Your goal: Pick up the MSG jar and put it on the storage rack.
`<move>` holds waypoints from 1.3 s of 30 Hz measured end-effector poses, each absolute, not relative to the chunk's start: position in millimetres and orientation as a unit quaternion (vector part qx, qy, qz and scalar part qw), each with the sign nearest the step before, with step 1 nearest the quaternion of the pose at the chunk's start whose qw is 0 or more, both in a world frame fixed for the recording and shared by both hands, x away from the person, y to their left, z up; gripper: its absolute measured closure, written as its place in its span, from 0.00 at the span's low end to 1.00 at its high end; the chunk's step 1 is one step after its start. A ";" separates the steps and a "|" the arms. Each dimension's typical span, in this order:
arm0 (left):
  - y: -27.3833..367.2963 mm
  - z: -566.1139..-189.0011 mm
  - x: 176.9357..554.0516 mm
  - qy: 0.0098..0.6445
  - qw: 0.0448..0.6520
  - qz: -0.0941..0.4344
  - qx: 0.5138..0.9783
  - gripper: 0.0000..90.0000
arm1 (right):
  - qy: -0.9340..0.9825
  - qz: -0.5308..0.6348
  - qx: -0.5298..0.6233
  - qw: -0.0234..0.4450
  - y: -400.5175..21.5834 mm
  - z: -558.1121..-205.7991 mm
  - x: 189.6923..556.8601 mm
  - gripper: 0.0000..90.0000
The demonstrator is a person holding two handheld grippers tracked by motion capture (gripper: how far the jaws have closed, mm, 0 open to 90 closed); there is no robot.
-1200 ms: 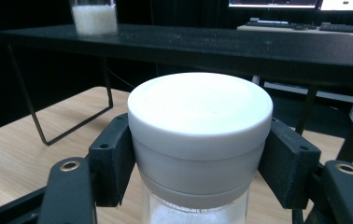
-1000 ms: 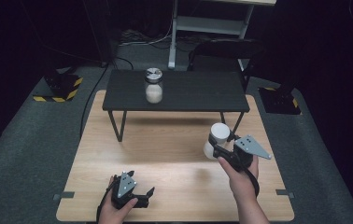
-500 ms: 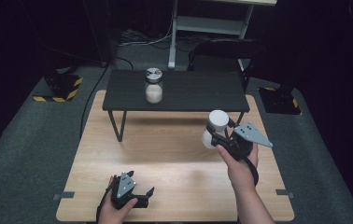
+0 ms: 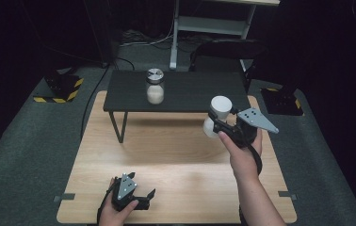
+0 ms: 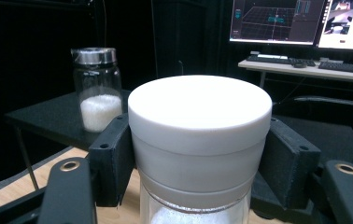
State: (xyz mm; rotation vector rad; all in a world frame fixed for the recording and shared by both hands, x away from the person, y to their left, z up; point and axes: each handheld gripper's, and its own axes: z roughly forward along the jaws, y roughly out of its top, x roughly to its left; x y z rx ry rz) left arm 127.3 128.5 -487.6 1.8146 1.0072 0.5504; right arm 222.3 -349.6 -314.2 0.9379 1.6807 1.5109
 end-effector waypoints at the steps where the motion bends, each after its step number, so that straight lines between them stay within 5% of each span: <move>1: 128.5 -487.6 127.2 0.413 0.477 0.225 0.743 0.01 | 0.645 0.581 0.362 0.340 -349.0 -311.6 223.7 0.38; 39: 129.6 -486.9 127.9 0.413 0.475 0.223 0.744 0.01 | 0.647 0.560 0.388 0.343 -332.4 -264.3 285.8 0.38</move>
